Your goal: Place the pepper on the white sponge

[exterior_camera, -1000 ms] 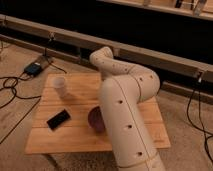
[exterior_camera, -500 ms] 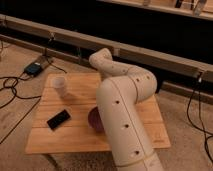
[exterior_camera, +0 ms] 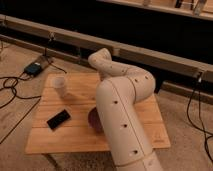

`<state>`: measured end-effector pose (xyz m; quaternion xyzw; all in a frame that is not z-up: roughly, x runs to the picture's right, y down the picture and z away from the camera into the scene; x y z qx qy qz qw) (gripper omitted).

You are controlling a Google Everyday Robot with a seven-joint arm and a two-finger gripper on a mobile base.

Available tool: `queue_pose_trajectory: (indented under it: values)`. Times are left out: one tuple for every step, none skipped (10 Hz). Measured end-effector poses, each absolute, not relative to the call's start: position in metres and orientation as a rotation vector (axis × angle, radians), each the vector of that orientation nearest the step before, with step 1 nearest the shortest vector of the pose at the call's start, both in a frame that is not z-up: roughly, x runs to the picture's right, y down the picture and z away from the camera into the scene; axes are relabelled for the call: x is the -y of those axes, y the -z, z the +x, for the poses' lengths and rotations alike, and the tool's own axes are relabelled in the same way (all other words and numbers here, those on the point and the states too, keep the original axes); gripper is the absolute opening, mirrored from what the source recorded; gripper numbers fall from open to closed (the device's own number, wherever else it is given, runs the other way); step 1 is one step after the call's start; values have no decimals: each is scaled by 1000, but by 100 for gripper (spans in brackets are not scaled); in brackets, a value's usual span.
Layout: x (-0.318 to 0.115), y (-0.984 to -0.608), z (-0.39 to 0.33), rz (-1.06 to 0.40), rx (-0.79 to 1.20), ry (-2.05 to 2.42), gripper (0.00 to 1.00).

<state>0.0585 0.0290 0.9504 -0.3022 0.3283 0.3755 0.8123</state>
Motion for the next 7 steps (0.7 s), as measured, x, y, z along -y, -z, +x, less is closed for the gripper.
queue_pose_trajectory:
  values:
    - [-25,-949,57,-642,-695,-805,80]
    - [-15,-945,54,-635,-673,-818,80]
    - [-5,-939,49,-630,-648,-831,80]
    - [4,-934,45,-625,-628,-844,80]
    - [12,-928,41,-618,-612,-862,80]
    - [11,-929,40,-620,-613,-863,80]
    - [11,-929,40,-620,-613,-864,80]
